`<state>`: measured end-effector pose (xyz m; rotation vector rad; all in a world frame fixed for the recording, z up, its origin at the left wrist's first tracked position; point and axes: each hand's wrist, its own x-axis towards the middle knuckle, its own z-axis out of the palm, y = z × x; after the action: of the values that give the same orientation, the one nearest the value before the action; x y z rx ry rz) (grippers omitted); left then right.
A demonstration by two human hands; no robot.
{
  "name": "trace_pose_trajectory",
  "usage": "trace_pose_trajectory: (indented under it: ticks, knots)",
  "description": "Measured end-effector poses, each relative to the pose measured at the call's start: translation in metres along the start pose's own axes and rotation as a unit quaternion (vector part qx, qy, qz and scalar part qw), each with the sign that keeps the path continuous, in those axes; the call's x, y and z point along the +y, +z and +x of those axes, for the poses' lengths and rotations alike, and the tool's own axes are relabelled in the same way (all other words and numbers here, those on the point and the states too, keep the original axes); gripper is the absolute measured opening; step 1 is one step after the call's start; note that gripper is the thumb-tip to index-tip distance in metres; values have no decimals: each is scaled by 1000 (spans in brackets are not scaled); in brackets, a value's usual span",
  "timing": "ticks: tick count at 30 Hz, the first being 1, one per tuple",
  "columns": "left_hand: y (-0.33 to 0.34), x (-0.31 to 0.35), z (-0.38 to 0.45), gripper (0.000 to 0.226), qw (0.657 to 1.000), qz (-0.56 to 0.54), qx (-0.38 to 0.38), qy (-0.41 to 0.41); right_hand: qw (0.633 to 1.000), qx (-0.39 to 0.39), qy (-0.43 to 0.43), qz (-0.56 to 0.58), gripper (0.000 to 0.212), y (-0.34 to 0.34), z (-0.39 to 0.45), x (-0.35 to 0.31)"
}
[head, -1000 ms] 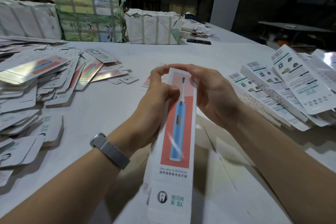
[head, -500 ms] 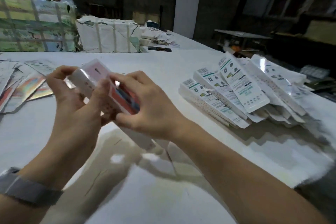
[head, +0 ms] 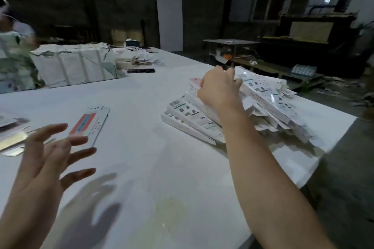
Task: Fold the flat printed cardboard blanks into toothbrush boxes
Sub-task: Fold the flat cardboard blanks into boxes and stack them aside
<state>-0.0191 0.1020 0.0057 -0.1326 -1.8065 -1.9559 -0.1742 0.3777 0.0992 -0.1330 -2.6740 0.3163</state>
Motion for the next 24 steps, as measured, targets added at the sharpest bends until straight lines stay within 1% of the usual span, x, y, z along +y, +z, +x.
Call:
trace_pose_trajectory:
  ticks: [1,2,3,4,5,7,9,10,11,13,14,16,17,18,19,21,23,24]
  knots:
    - [-2,1,1,61,1000,2,-7,-8,1000,12,11,-6,20,-1,3,4]
    - [-4,0,2,56,1000,12,-5,-17,999,33,19,-8,21,1,5,7]
    - [-7,-1,3,44,1000,16,10,-24,998,55,13,1,23,4,2,6]
    - [-8,0,3,26,999,25,20,-21,997,77,-6,17,25,6,-1,3]
    - [-10,-2,3,13,999,39,30,-19,994,98,-32,40,28,8,-7,-2]
    - [-11,0,3,14,994,99,41,-12,980,119,-107,115,26,10,-17,-20]
    - [-17,5,4,12,980,195,43,17,958,96,-195,188,21,16,-35,-46]
    - [-24,6,6,11,961,272,44,34,946,76,-236,211,18,20,-47,-58]
    - [-33,6,10,14,931,360,50,47,932,54,-276,228,16,23,-58,-68]
    - [-53,9,18,22,858,507,71,46,904,18,-345,250,12,30,-79,-82]
    - [-66,12,21,27,819,567,87,24,891,4,-375,257,11,32,-88,-88]
    - [-94,13,25,41,726,675,121,-44,869,-27,-418,264,11,36,-102,-96]
    - [-108,14,25,48,683,713,136,-84,859,-42,-435,267,11,38,-107,-98]
    - [-122,14,24,53,653,732,152,-122,851,-55,-449,267,12,40,-112,-100]
    - [-136,14,24,56,639,734,166,-159,845,-66,-458,269,12,41,-115,-102]
    - [-159,14,24,63,625,725,186,-221,838,-87,-464,274,13,45,-119,-104]
    - [-175,15,24,70,611,719,199,-265,835,-102,-464,278,14,47,-121,-104]
    - [-179,16,24,72,610,715,197,-277,834,-105,-464,280,15,48,-121,-104]
